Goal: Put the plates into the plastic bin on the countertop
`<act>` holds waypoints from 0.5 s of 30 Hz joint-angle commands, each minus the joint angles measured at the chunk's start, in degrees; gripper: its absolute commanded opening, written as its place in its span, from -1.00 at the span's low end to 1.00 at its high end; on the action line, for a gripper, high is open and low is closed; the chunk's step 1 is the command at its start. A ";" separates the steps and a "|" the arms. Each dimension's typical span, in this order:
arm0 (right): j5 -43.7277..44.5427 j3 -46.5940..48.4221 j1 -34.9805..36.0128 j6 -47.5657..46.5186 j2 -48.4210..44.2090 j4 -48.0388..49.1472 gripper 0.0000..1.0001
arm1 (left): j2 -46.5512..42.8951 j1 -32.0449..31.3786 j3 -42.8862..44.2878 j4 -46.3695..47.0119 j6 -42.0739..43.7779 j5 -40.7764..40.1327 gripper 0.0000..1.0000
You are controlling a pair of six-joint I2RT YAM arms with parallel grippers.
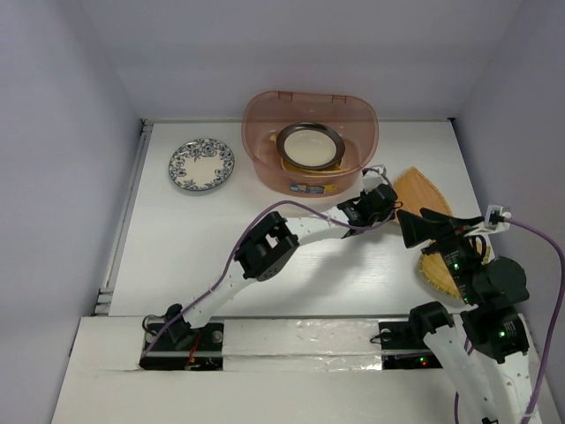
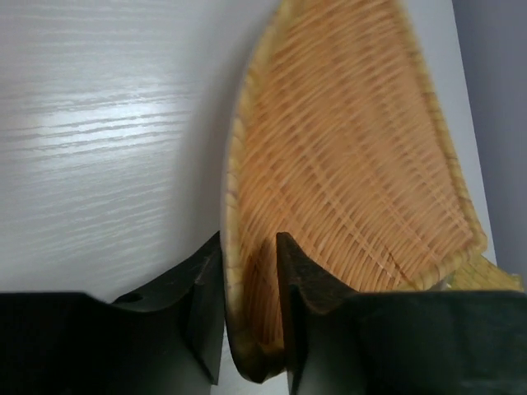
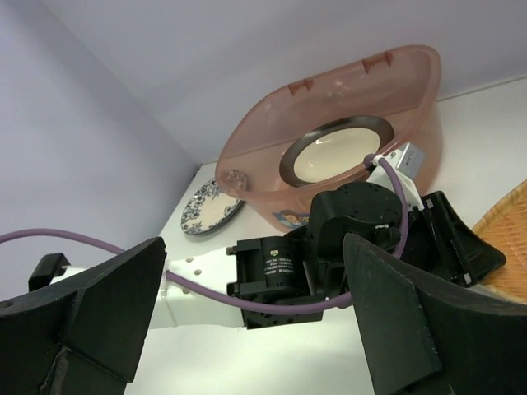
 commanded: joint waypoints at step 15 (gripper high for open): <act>-5.17 -1.40 0.23 -4.61 -1.31 0.19 -0.08 | -18.45 1.49 -27.45 24.75 -3.10 -9.56 -1.00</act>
